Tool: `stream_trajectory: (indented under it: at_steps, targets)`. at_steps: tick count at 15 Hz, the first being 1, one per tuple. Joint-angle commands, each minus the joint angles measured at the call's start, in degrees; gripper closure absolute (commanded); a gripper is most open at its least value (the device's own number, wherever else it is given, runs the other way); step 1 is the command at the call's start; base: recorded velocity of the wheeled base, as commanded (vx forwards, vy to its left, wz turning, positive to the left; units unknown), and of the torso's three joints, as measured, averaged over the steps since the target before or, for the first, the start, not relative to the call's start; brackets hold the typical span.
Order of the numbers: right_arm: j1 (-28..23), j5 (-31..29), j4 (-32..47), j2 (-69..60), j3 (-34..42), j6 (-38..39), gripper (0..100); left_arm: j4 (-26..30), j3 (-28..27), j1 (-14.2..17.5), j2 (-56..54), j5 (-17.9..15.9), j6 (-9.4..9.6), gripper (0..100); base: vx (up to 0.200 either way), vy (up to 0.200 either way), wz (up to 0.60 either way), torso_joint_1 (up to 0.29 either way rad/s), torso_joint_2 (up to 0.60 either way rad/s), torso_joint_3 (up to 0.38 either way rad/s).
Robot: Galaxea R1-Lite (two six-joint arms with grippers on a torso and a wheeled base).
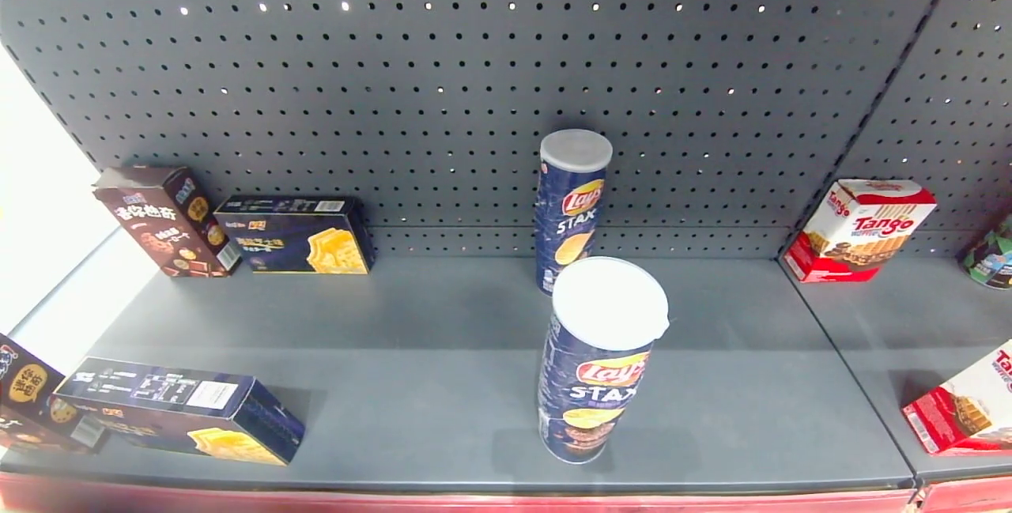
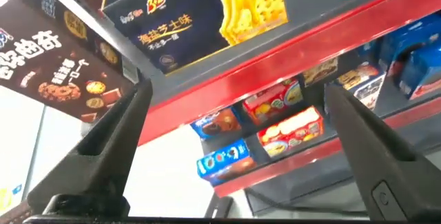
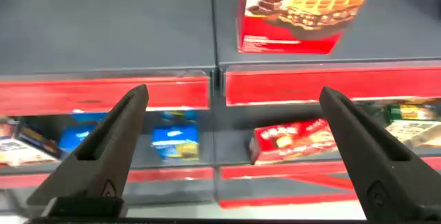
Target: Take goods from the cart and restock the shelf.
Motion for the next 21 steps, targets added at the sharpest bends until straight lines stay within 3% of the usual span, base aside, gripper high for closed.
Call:
stream_trajectory:
  at_steps: [1,3,4,5,6,7,8,9,10,11,12,13,14,15,17,21]
  targets:
    - [-0.95,4.32,0.0,2.41,-0.13,2.7,0,0.02,0.0,8.32,7.06,-0.34,0.05,0,0.0,0.0,0.0,0.0,0.0,0.0]
    - [-0.6,3.52,0.0,0.38,-0.13,2.61,0,0.02,0.0,14.12,7.33,-0.25,1.63,0,0.0,0.0,0.0,0.0,0.0,0.0]
    - [-2.27,-0.34,0.0,-1.64,-0.13,2.61,0,0.02,0.0,18.78,4.43,-0.34,2.25,0,0.0,0.0,0.0,0.0,0.0,0.0]
    - [-2.97,-8.43,-0.88,-1.9,0.31,2.52,0,0.02,0.0,22.3,1.53,-0.25,1.72,0,0.0,0.0,0.0,0.0,0.0,0.0]
    - [-2.88,-9.92,-1.06,-1.9,0.4,2.52,0,0.11,0.0,22.38,1.44,-0.25,1.55,0,0.0,0.0,0.0,0.0,0.0,0.0]
    - [-2.8,-16.34,-2.38,-1.99,1.45,2.7,0,-0.07,0.18,21.94,1.7,-0.51,0.58,0,0.0,0.0,0.0,0.0,0.0,0.0]
    - [-2.53,-11.68,-0.97,-1.99,1.45,-0.29,0,-0.33,0.18,21.86,1.79,-3.5,0.58,0,0.0,0.0,0.0,0.0,0.0,0.0]
    - [-2.45,-10.54,-0.62,-1.99,1.45,-1.17,0,-0.33,0.18,21.77,1.79,-4.2,0.58,0,0.0,0.0,0.0,0.0,0.0,0.0]
    - [0.98,-6.93,-0.09,-2.08,1.45,-3.63,0,-0.68,0.27,21.68,1.79,-10.09,0.49,0,0.0,0.0,0.0,0.0,0.0,0.0]
    - [1.42,-8.34,-0.09,-2.16,1.45,-2.23,0,-1.39,0.62,21.68,1.79,-11.15,0.4,0,0.0,0.0,0.0,0.0,0.0,0.0]
    - [1.42,-8.34,-0.09,-2.16,1.45,-2.23,0,-1.56,1.24,21.68,1.79,-11.32,-0.04,0,0.0,0.0,0.0,0.0,0.0,0.0]
    - [1.42,-8.34,-0.09,-2.16,1.45,-2.23,0,-1.65,1.32,21.68,1.79,-11.68,-2.58,0,0.0,0.0,0.0,0.0,0.0,0.0]
    - [1.86,-8.34,-0.18,-2.34,1.45,-2.23,0,-1.65,1.32,21.68,1.79,-12.29,-3.46,0,0.0,0.0,0.0,0.0,0.0,0.0]
    - [7.22,-8.43,0.0,-6.38,1.45,-2.23,0,-1.65,1.5,21.68,1.79,-13.08,-4.78,0,0.0,0.0,0.0,0.0,0.0,0.0]
    - [6.61,-8.34,-0.35,-7.79,1.45,-2.23,0,-2.35,1.67,21.68,1.79,-14.14,-9.18,0,0.0,0.0,0.0,0.0,0.0,0.0]
    - [6.61,-8.34,-0.27,-7.79,1.45,-2.23,0,-2.53,1.67,21.77,1.79,-13.7,-9.7,0,0.0,0.0,0.0,0.0,0.0,0.0]
